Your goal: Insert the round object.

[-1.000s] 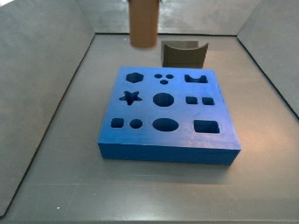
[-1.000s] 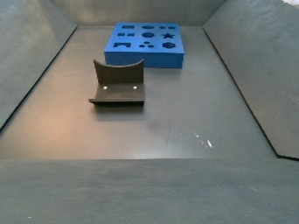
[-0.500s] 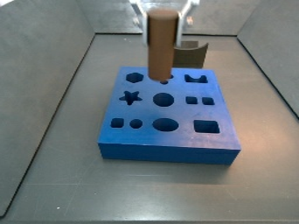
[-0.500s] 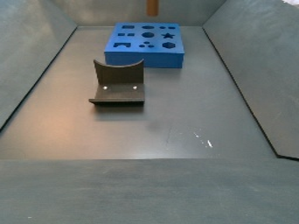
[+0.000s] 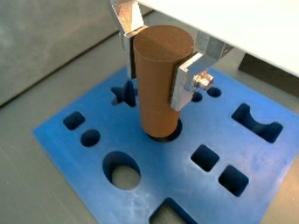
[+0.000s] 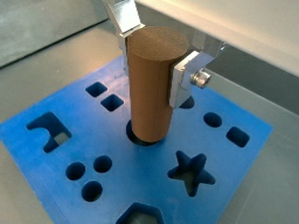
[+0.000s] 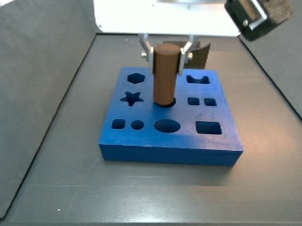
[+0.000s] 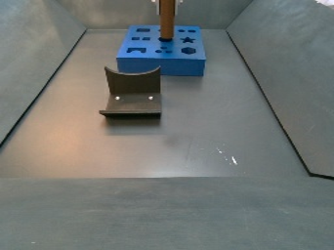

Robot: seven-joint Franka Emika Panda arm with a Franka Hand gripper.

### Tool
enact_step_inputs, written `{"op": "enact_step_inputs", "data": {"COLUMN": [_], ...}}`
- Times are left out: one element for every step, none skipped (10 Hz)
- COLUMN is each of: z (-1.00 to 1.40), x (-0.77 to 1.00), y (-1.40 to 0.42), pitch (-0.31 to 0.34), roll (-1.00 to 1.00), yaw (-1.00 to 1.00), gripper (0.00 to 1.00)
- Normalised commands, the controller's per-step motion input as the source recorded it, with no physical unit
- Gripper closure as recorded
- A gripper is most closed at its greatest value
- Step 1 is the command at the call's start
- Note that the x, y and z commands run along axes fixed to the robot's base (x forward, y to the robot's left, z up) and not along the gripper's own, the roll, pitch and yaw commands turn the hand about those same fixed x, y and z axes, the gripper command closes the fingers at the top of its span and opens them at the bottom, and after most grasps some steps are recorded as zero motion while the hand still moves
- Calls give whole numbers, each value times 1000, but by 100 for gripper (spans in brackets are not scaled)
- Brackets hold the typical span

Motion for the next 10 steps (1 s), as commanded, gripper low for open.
{"op": "enact_step_inputs", "data": {"z": [-274, -260, -294, -326, -374, -423, -446, -414, -351, -223], "x": [200, 354, 369, 291, 189, 77, 43, 6, 0, 0], "y": [94, 97, 69, 9, 0, 0, -20, -46, -60, -83], "pitch": [34, 94, 90, 46, 0, -36, -59, -64, -44, 0], "roll": [-3, 0, 0, 0, 0, 0, 36, 81, 120, 129], "yaw": [0, 0, 0, 0, -14, -34, -26, 0, 0, 0], "gripper": [100, 100, 100, 100, 100, 100, 100, 100, 100, 100]}}
